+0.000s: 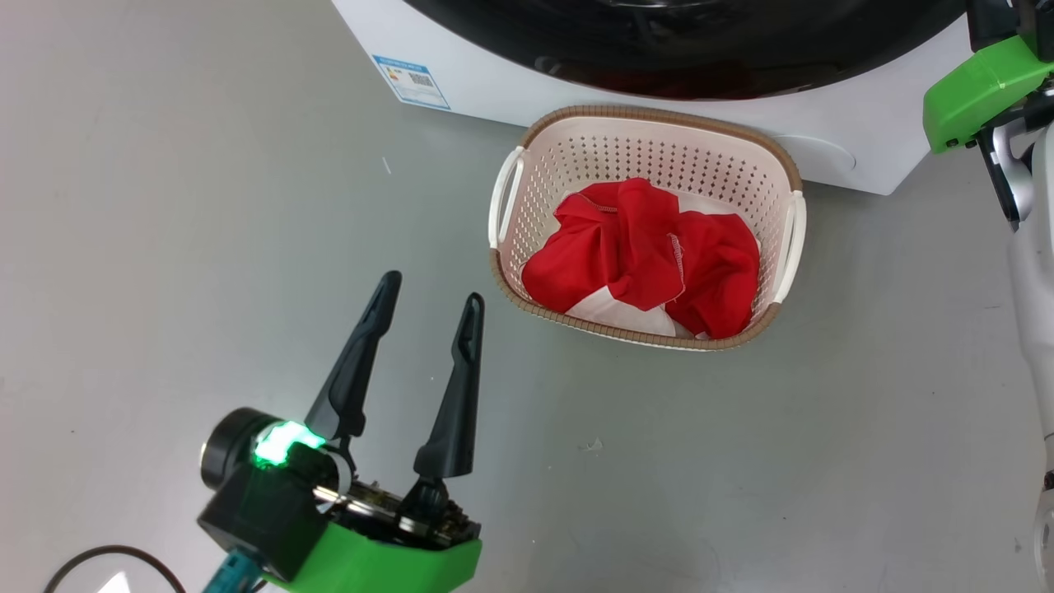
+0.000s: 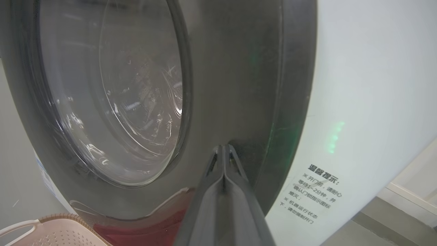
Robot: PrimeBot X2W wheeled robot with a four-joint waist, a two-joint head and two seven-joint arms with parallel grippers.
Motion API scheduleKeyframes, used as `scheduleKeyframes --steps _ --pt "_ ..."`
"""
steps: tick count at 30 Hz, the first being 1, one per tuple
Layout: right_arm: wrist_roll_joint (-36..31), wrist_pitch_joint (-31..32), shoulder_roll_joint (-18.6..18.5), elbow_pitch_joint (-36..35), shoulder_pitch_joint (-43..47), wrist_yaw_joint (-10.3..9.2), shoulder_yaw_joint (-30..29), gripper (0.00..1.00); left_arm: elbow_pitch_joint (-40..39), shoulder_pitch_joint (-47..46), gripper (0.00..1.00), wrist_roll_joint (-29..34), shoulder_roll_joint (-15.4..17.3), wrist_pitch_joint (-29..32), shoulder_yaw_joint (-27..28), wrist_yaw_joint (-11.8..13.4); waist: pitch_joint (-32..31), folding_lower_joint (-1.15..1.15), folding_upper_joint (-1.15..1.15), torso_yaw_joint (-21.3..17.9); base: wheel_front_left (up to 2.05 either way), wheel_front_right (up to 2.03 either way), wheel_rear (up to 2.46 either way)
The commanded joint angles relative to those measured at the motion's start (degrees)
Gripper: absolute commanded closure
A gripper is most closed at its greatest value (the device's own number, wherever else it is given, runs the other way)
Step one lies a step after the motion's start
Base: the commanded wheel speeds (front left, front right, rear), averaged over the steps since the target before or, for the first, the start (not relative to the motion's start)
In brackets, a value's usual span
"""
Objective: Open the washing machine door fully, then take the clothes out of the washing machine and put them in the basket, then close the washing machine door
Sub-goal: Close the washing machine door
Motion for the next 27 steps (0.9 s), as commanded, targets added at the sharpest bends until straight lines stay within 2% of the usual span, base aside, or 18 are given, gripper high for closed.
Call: scheduleKeyframes --steps 1,9,16,18,19,20,21,27 --pt "-0.46 0.42 -0.80 -1.07 -2.73 -0.59 -1.27 1.00 -1.08 -1.13 0.00 0.84 0.51 -0.44 1.35 0.18 -0.04 0.00 0.00 0.01 0.00 0.00 0.00" --pt "-0.49 0.42 0.53 -1.16 -1.57 -0.59 -0.77 1.00 -0.36 -1.11 0.00 -0.96 0.51 -0.44 1.16 0.52 -1.17 0.00 0.00 -0.80 0.00 0.00 0.00" --pt "5.55 0.42 3.84 -4.77 3.50 -0.59 2.20 1.00 1.69 -0.15 0.00 -2.22 0.51 -0.44 1.77 0.51 -3.21 0.00 0.00 -3.09 0.00 0.00 0.00" --pt "7.98 0.42 4.65 -7.50 6.10 -0.59 3.62 0.51 2.31 0.01 0.00 -2.53 0.51 -0.44 1.83 0.32 -4.01 0.00 0.00 -4.03 0.00 0.00 0.00" --pt "7.98 0.42 4.65 -7.50 6.10 -0.59 3.62 0.51 2.31 0.01 0.00 -2.53 0.51 -0.44 1.83 0.32 -4.01 0.00 0.00 -4.03 0.00 0.00 0.00" --pt "9.15 0.42 4.96 -8.90 7.56 -0.59 4.20 0.13 2.65 0.06 0.00 -2.64 0.51 -0.44 1.86 0.19 -4.49 0.00 0.00 -4.50 0.00 0.00 0.00" --pt "10.15 0.42 5.23 -10.32 9.06 -0.59 4.75 0.00 2.94 0.12 0.00 -2.58 0.51 -0.44 1.97 0.13 -4.97 0.00 0.00 -5.00 0.00 0.00 0.00" --pt "14.13 0.42 6.85 -19.08 19.41 -0.59 7.94 0.00 4.39 0.93 0.00 -2.15 0.51 -0.44 2.85 -0.04 -8.59 0.00 0.00 -8.30 0.00 0.00 0.00"
